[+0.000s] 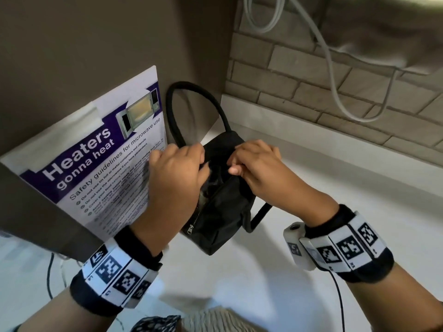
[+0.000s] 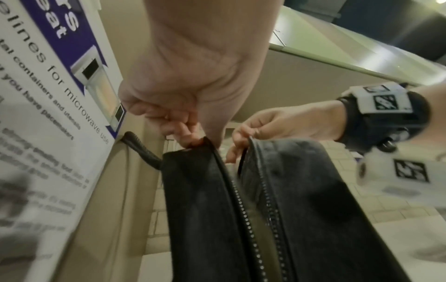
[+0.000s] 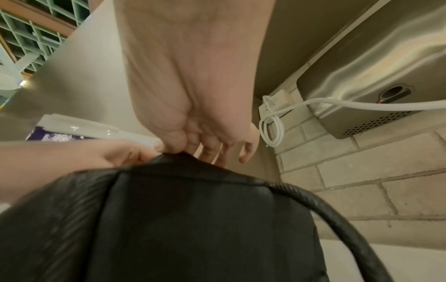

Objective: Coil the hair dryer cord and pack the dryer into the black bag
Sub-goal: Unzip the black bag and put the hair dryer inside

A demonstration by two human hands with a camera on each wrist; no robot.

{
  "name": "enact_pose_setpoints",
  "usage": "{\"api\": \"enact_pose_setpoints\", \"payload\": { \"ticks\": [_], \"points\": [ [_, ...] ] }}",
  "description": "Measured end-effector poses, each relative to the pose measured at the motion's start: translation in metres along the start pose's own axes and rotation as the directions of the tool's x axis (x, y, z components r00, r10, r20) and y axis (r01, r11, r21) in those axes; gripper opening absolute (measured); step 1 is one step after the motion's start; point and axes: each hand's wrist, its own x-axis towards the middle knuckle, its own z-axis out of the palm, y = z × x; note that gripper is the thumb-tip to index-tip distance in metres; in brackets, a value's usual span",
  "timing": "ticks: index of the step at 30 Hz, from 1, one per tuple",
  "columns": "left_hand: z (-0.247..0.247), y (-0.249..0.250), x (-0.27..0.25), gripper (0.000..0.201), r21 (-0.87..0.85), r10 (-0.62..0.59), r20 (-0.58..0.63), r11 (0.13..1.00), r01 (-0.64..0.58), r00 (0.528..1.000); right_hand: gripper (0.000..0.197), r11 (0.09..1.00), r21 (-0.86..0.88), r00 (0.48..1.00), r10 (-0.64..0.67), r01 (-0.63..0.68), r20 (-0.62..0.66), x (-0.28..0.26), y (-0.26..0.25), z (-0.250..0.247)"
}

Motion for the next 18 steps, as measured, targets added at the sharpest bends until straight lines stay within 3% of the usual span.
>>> {"api": "enact_pose_setpoints", "payload": {
  "ticks": [5, 9, 12, 16, 18],
  "points": [
    [0.006, 0.015, -0.017, 0.010, -0.084, 0.076, -0.050, 0.993, -0.080, 0.996, 0.025, 0.999, -0.007, 0.992, 0.053, -0.054, -0.111, -0.008, -0.002, 0.010],
    [0.007, 0.010, -0.036, 0.011, -0.155, -0.013, 0.000, 0.988, 0.013, 1.000, 0.013, 0.996, 0.036, 0.988, 0.087, -0.083, -0.128, -0.011, -0.010, 0.021],
    [0.002, 0.002, -0.050, 0.015, -0.161, -0.050, 0.046, 0.985, 0.057, 0.998, 0.015, 0.992, 0.067, 0.986, 0.116, -0.109, -0.116, -0.010, -0.013, 0.027],
    [-0.004, -0.009, -0.067, 0.023, -0.112, -0.048, 0.044, 0.992, 0.053, 0.998, 0.029, 0.991, 0.057, 0.969, 0.127, -0.118, -0.214, -0.009, -0.017, 0.028],
    [-0.012, -0.012, -0.073, 0.035, 0.000, -0.144, 0.209, 0.989, 0.148, 0.967, 0.036, 0.990, 0.034, 0.957, 0.143, -0.139, -0.251, -0.009, -0.020, 0.028]
  ]
}}
